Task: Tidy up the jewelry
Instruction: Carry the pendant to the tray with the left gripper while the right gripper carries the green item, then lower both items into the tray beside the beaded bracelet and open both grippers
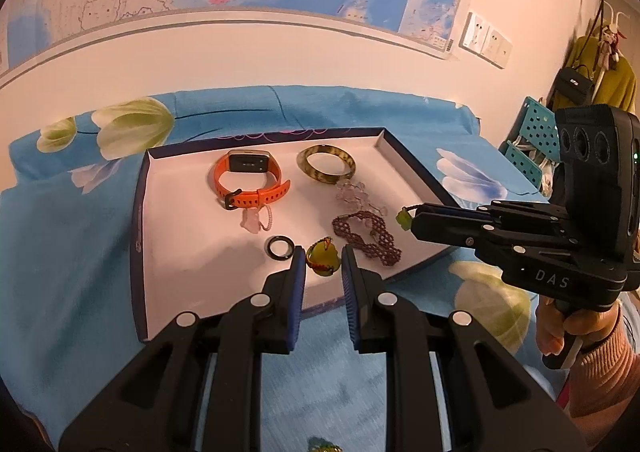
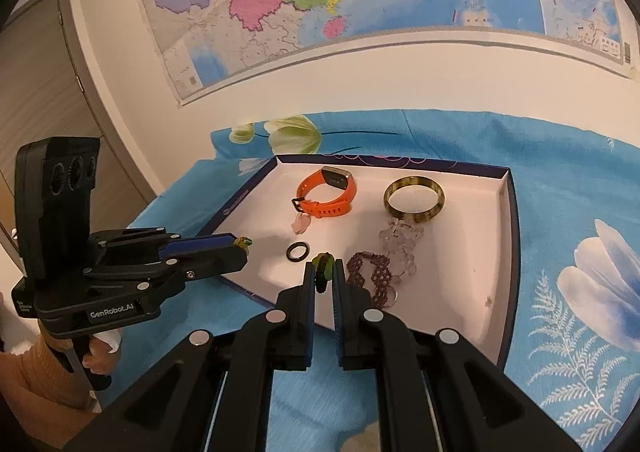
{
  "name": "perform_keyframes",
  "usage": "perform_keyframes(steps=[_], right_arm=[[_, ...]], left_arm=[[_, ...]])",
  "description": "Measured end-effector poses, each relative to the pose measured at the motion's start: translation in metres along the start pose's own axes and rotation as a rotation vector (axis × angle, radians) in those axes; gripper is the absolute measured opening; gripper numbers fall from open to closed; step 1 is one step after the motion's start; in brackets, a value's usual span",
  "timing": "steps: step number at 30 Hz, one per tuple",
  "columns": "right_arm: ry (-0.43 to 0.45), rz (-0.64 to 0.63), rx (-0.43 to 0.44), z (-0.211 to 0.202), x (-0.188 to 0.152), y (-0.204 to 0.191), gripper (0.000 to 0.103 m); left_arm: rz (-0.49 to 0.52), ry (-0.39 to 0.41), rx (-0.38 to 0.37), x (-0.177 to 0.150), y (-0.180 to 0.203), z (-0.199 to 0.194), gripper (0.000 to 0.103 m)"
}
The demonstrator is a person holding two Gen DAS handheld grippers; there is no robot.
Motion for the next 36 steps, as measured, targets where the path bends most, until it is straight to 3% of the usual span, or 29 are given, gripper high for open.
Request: perform_keyframes(steps=[36], right_arm=[[-0.093, 0.035, -0.038, 0.056, 0.008, 0.024, 0.007]], left_arm=[[-0.016, -0.083, 0.066, 0.010, -0.004, 0.060, 0.019]])
Point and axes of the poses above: each gripper's, at about its wrist camera, not at the fingertips, and z roughly the way its jaws point, y to its right, x to its top, the point moved 10 cm from there along z, roughly the way its jaws point, and after that the axes turned 14 degrees about x, right-handed, at the moved point
